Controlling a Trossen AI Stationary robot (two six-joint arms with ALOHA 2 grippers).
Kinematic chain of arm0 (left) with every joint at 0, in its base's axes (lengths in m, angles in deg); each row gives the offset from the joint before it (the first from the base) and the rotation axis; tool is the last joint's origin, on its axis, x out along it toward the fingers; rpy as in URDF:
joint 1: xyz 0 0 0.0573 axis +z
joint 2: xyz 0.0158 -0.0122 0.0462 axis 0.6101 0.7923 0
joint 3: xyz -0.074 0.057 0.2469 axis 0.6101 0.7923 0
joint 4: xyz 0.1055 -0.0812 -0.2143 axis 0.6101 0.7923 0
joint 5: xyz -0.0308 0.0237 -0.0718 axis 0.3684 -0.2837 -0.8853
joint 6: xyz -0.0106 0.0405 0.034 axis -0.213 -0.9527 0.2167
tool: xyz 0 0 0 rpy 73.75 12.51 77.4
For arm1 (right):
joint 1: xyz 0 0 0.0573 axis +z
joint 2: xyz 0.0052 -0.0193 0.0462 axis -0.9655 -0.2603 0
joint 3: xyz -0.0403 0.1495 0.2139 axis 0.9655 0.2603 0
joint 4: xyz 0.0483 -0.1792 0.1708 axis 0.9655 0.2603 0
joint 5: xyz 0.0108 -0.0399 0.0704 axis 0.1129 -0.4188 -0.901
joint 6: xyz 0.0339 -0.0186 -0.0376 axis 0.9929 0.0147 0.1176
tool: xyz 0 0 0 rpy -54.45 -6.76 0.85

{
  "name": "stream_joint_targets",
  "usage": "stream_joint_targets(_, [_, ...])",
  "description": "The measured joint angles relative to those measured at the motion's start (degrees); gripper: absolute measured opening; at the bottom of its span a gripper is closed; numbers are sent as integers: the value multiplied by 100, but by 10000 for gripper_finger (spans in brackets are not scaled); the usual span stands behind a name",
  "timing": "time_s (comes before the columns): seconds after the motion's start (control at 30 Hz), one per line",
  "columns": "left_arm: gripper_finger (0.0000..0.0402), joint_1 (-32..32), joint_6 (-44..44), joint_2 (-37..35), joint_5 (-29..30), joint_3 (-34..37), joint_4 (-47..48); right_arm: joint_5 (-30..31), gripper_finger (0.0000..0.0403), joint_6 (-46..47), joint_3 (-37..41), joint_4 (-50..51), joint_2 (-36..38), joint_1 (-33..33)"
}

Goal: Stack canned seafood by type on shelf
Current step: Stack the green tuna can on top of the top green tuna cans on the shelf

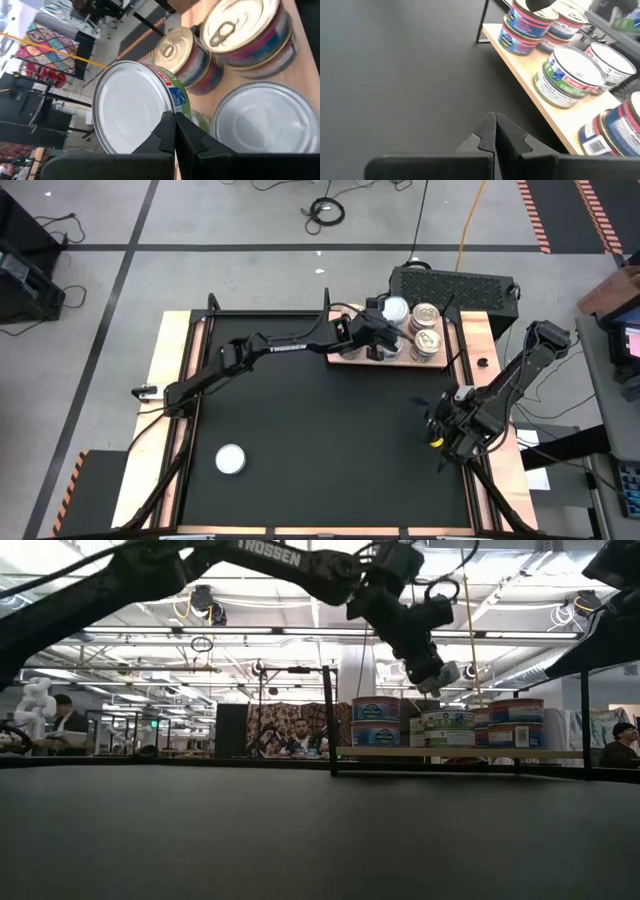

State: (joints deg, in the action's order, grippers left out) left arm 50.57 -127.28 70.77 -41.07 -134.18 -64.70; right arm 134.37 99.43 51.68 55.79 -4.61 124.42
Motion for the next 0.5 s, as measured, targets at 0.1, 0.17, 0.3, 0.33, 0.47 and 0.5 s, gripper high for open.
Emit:
stream_joint_targets(0.1, [0,96,8,179,-161,-130,19,-5,0,93,0,106,9,0])
stream_joint_targets(0.17, [0,148,14,258,-227,-165,41,-6,0,107,0,146,13,0])
stream_joint_targets(0.3, [0,241,15,304,-225,-176,39,-6,0,109,0,139,13,0])
stream_joint_targets(0.33, [0,263,15,304,-227,-176,46,-8,0,109,0,141,13,0])
stream_joint_targets(0.47, [0,334,14,306,-248,-176,28,-7,0,133,0,139,13,0])
stream_joint_targets(0.5, [0,354,13,306,-252,-176,25,-8,0,149,0,139,13,0])
